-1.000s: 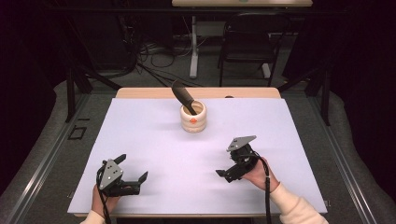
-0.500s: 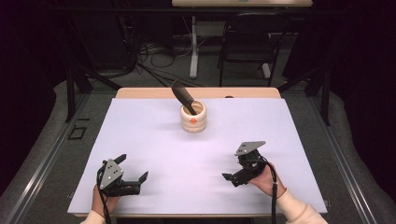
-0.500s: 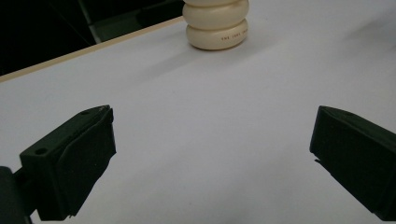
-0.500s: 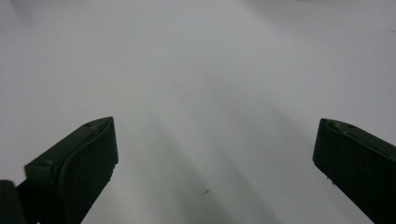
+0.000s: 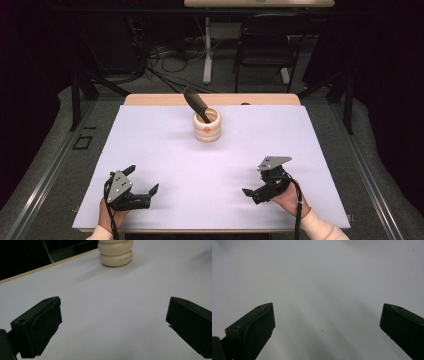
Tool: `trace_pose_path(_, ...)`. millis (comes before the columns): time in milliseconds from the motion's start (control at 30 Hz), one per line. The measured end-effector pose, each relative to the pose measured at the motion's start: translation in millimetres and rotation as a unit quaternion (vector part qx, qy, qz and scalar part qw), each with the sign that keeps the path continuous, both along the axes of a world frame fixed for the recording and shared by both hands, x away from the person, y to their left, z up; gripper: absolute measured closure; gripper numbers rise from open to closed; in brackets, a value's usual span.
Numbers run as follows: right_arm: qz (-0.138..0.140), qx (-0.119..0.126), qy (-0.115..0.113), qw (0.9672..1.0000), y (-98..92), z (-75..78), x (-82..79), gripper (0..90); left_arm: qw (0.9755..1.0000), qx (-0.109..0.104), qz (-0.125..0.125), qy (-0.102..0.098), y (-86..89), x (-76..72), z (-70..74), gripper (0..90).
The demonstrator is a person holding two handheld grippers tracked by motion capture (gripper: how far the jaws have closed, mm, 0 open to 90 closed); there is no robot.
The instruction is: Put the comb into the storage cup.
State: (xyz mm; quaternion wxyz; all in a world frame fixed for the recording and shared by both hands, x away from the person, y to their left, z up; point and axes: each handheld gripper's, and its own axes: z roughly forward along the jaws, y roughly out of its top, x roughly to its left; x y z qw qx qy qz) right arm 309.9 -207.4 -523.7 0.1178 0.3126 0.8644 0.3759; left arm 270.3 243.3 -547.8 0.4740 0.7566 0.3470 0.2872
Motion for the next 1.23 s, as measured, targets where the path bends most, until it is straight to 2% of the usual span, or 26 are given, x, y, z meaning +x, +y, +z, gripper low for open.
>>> trace_pose_path(400, -0.009, 0.002, -0.012, 0.9999, -6.4, -2.1, -9.2, 0.0, 1.0000, 0.001, 0.000, 0.000, 0.1, 0.1, -0.1, 0.0)
trace_pose_path(900, -0.019, 0.008, -0.012, 0.9997, -15.8, -3.5, -17.8, 0.0, 1.0000, 0.002, 0.001, -0.001, 0.0, 0.1, 0.0, 0.0)
trace_pose_path(1167, -0.019, 0.012, -0.018, 0.9996, -17.7, -1.9, -20.6, 0.0, 1.0000, 0.005, 0.005, 0.003, 0.6, 1.6, -0.1, 0.0)
trace_pose_path(1233, -0.018, 0.016, -0.023, 0.9994, -17.8, -0.7, -21.3, 0.0, 0.9999, 0.005, 0.003, 0.009, 1.6, 2.0, 0.2, 0.0)
